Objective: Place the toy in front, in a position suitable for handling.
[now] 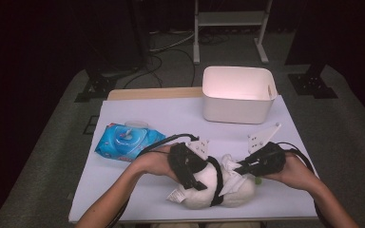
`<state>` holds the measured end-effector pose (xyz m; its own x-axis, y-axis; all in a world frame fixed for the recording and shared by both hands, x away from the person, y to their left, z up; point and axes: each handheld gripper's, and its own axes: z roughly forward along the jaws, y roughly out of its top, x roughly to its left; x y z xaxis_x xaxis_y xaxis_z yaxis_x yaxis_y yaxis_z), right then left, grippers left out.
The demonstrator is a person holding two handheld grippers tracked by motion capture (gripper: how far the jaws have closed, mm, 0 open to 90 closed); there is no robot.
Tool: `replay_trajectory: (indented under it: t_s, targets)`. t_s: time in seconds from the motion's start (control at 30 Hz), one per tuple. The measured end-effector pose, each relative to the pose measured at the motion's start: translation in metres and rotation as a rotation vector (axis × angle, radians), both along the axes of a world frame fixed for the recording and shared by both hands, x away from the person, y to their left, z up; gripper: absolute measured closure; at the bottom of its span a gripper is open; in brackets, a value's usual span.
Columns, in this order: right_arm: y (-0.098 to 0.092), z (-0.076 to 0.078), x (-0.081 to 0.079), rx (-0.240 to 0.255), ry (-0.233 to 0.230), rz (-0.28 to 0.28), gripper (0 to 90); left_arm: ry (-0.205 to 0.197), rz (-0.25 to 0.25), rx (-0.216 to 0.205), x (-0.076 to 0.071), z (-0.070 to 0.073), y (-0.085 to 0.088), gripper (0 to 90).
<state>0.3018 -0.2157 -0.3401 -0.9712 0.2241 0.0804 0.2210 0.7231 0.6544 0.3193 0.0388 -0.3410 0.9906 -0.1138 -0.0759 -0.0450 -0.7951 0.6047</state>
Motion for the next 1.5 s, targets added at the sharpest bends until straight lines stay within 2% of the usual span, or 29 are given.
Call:
replay_trajectory:
  t_s: [0.17,0.23,0.27,0.4,0.5,0.67,0.73,0.77,0.83,0.9,1.0,1.03,1.1,1.17,1.37,1.5]
  targets:
    - [-0.009,0.002,0.002,0.005,-0.017,-0.021,80.0,-0.008,-0.005,-0.022,0.006,0.007,-0.002,29.0]
    - [-0.015,0.003,0.004,0.019,-0.012,-0.034,80.1,-0.013,-0.011,-0.021,0.010,0.010,-0.004,29.9]
    - [-0.019,0.003,0.007,0.031,-0.005,-0.047,80.1,-0.013,-0.024,-0.005,0.014,0.013,-0.007,31.4]
    - [-0.022,0.003,0.012,0.044,0.003,-0.056,80.1,-0.013,-0.029,0.006,0.023,0.017,-0.009,32.2]
    - [-0.020,0.005,0.019,0.053,-0.004,-0.055,80.1,-0.018,-0.026,0.010,0.030,0.019,-0.007,32.3]
    - [-0.006,0.013,0.038,0.059,-0.007,-0.045,80.1,-0.085,0.017,0.026,0.049,0.025,0.007,31.7]
    - [0.003,0.015,0.044,0.044,-0.012,-0.034,80.1,-0.075,0.022,0.017,0.053,0.021,0.013,31.2]
    - [0.007,0.014,0.046,0.031,-0.009,-0.028,80.1,-0.075,0.022,0.017,0.053,0.021,0.013,30.8]
    - [0.015,0.014,0.049,0.015,-0.013,-0.011,80.1,-0.064,0.026,-0.014,0.051,0.014,0.020,30.0]
    - [0.018,0.014,0.051,0.018,-0.010,-0.004,80.1,-0.064,0.022,-0.023,0.049,0.013,0.021,29.3]
    - [0.033,0.017,0.054,0.012,-0.009,0.025,80.1,-0.091,0.007,-0.032,0.039,0.011,0.020,28.7]
    - [0.033,0.017,0.054,0.012,-0.009,0.025,80.1,-0.091,0.007,-0.032,0.039,0.011,0.020,28.4]
    - [0.044,0.018,0.054,-0.017,-0.020,0.046,80.1,-0.106,0.002,-0.028,0.034,0.011,0.019,28.1]
    - [0.046,0.017,0.053,-0.029,-0.020,0.054,80.1,-0.111,0.001,-0.034,0.033,0.011,0.021,28.0]
    - [0.017,0.015,0.052,-0.018,-0.007,-0.008,80.3,-0.100,0.015,-0.068,0.034,0.008,0.026,26.3]
    - [-0.003,0.006,0.051,0.002,0.026,-0.045,80.4,-0.098,0.015,-0.080,0.036,0.007,0.026,24.2]
